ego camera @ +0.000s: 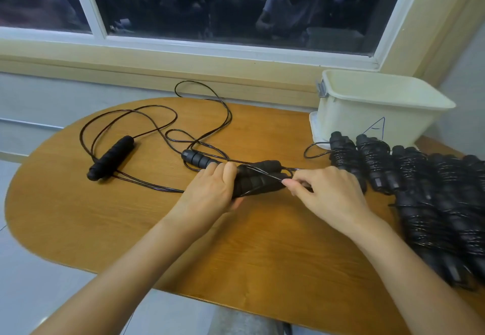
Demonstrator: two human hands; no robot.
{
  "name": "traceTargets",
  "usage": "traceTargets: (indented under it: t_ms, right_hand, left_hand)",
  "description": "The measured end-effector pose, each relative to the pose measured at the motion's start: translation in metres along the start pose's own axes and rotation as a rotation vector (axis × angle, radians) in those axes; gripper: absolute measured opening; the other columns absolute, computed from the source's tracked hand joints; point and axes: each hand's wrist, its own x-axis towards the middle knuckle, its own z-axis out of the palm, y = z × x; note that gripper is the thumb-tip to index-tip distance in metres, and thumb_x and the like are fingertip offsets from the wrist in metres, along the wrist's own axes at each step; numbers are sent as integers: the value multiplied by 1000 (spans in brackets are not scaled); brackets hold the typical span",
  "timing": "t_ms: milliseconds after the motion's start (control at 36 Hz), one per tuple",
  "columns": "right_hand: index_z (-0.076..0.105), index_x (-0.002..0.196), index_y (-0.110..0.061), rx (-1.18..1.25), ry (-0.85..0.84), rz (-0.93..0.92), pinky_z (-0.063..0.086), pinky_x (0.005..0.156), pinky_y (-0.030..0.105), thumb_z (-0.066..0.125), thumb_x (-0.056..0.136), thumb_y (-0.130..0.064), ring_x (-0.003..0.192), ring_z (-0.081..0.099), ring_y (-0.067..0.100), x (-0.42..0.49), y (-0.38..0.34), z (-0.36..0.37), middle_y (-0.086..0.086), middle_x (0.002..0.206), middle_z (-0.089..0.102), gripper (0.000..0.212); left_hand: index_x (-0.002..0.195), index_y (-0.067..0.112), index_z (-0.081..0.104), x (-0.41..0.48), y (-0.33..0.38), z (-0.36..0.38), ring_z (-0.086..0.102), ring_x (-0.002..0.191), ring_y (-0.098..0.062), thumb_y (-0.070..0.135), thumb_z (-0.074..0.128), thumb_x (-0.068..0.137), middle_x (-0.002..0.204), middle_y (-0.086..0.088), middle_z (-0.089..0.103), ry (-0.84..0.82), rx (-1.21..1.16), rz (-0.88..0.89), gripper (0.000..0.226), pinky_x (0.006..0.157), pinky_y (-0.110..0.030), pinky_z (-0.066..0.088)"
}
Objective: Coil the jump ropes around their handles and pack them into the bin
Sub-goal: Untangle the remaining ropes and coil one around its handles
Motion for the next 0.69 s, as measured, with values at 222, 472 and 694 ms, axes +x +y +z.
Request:
traceTargets:
  t_ms: [222,472,694]
  right_hand:
    - [59,67,-36,184,-46,96,41,54,23,46,97,-53,50,51,6,-5,-4,10,-8,51,53,37]
    - [68,77,-32,757,-95,98,56,66,39,52,97,-40,63,61,11,-25,-43,51,-9,67,64,27]
    - [72,75,-32,1129,-115,239,45,64,17,57,99,-20,58,50,4,-13,-42,52,-8,64,63,31]
  left_hand:
    - [96,-1,58,-4,-6,0,62,66,-28,22,90,57,79,-13,62,-6,-44,-19,55,51,-35,52]
    - [150,10,22,-3,0,-4,55,111,-24,24,70,88,124,-10,58,-33,-428,-260,80,93,-30,43]
    - [155,23,10,-5,14,-18,53,96,22,22,63,94,108,24,54,-137,-829,-260,81,83,1,37]
